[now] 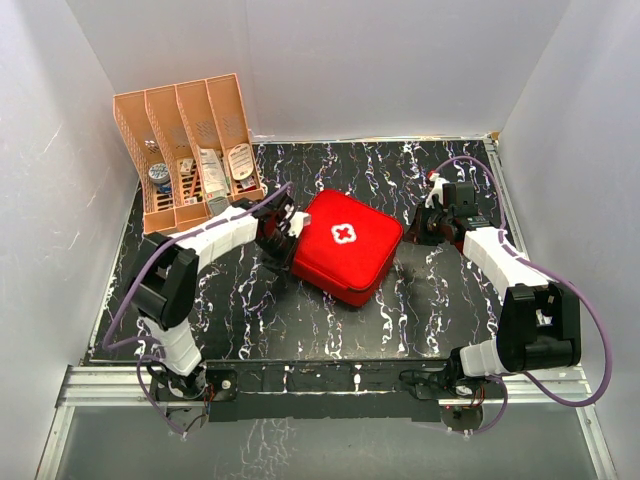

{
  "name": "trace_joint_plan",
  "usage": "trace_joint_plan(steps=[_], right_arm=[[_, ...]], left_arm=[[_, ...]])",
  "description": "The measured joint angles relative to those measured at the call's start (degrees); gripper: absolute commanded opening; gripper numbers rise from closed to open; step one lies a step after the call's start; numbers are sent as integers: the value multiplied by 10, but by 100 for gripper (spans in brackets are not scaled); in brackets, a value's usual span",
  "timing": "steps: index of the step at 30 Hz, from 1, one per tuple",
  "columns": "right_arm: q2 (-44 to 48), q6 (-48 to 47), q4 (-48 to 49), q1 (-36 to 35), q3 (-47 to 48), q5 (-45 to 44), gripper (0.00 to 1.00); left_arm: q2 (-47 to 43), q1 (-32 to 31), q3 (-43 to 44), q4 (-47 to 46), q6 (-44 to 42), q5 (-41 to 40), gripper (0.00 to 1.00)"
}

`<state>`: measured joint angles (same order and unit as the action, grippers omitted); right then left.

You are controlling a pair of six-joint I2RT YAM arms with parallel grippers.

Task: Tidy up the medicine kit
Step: Zip the medicine box at the center of the board.

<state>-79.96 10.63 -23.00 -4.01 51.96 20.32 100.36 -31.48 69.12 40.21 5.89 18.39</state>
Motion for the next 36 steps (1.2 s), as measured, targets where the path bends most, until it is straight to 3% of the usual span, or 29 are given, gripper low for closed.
trace_joint_plan(steps=[15, 23, 36], right_arm=[[32, 6, -33, 3, -14, -18, 0], [54, 22, -54, -3, -25, -16, 0], [89, 79, -54, -80, -60, -5, 0]], left_arm=[[155, 21, 203, -49, -30, -66, 0], [268, 27, 357, -79, -59, -79, 0], [371, 28, 488, -93, -103, -50, 0]])
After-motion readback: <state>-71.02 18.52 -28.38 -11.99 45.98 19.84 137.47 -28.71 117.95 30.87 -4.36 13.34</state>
